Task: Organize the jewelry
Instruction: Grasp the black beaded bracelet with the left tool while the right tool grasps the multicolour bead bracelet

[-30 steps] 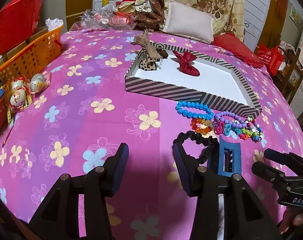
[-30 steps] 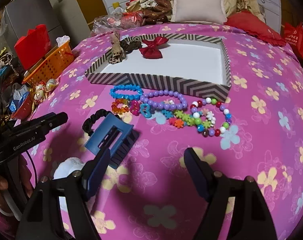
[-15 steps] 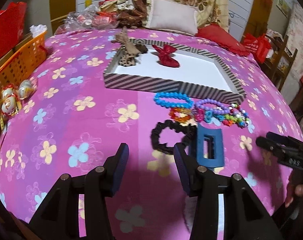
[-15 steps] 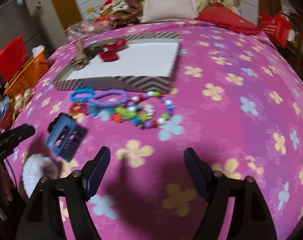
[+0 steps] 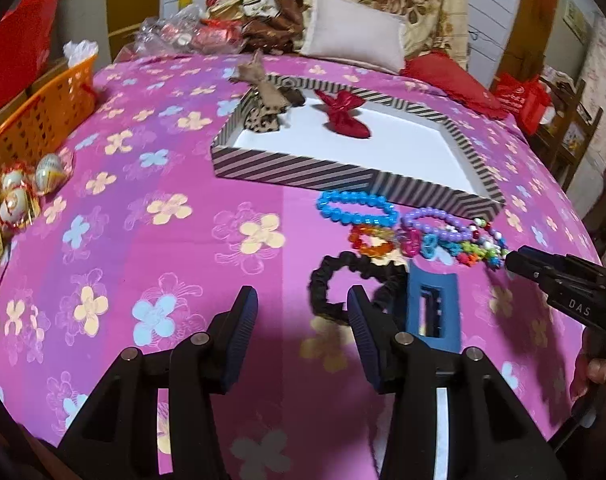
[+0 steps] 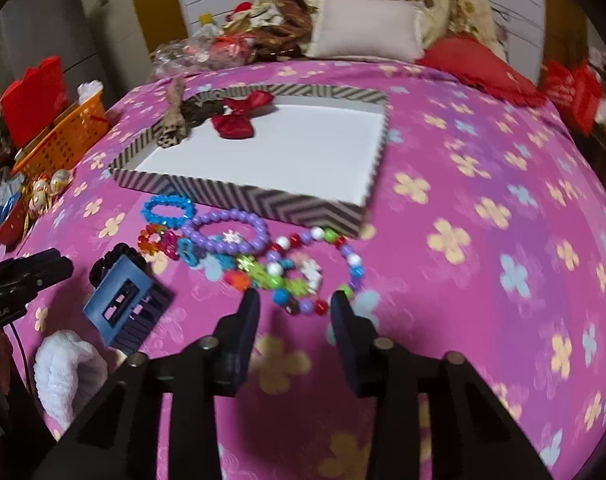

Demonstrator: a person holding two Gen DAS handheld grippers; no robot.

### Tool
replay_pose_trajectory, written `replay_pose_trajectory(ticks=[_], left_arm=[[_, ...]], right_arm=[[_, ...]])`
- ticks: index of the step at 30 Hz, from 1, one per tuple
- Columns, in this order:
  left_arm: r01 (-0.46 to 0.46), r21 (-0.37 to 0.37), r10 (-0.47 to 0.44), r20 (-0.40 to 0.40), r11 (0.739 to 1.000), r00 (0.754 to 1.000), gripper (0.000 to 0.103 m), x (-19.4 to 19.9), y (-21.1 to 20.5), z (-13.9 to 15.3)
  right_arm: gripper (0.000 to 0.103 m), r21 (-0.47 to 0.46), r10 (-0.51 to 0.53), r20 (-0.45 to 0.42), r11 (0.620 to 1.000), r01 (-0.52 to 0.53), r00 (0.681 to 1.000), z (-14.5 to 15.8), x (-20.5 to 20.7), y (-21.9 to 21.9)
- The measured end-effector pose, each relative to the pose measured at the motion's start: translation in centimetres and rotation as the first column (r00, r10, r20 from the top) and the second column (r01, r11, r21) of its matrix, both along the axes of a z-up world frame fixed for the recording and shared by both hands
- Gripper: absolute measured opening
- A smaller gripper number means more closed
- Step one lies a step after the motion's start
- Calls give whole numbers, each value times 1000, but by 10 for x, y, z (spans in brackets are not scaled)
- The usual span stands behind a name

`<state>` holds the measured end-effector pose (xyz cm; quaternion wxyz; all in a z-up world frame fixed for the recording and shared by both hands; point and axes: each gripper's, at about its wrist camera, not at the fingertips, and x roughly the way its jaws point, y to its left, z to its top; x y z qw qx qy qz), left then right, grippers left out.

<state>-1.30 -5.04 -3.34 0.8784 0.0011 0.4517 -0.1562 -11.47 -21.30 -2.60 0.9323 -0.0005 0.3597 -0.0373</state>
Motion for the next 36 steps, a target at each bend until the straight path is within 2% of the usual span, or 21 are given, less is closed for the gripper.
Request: replay_pose_trajectory(ticks=[7, 16, 21, 29, 36], left_arm=[[-24, 1, 24, -15, 1000, 1000, 42, 7, 6, -6], [-9, 7, 9, -24, 1000, 1000, 42, 10, 0, -10], [12, 25, -11, -36, 1000, 999, 42, 12, -7, -15], [36, 0, -36, -85, 999, 996, 42, 31, -14, -23], [65, 52, -61, -80, 996, 995, 42, 35, -28, -30]], right_arm=[[14, 6, 45, -35, 999, -45, 998, -7, 22, 6], [12, 48, 66, -50, 997, -63, 997, -12, 31, -2], [12, 112, 73, -45, 991, -67, 996, -12, 35, -12], [9, 113, 71, -57, 992, -65, 996, -12, 28, -13], [9, 125, 79, -53, 990, -72, 995, -12, 26, -16]])
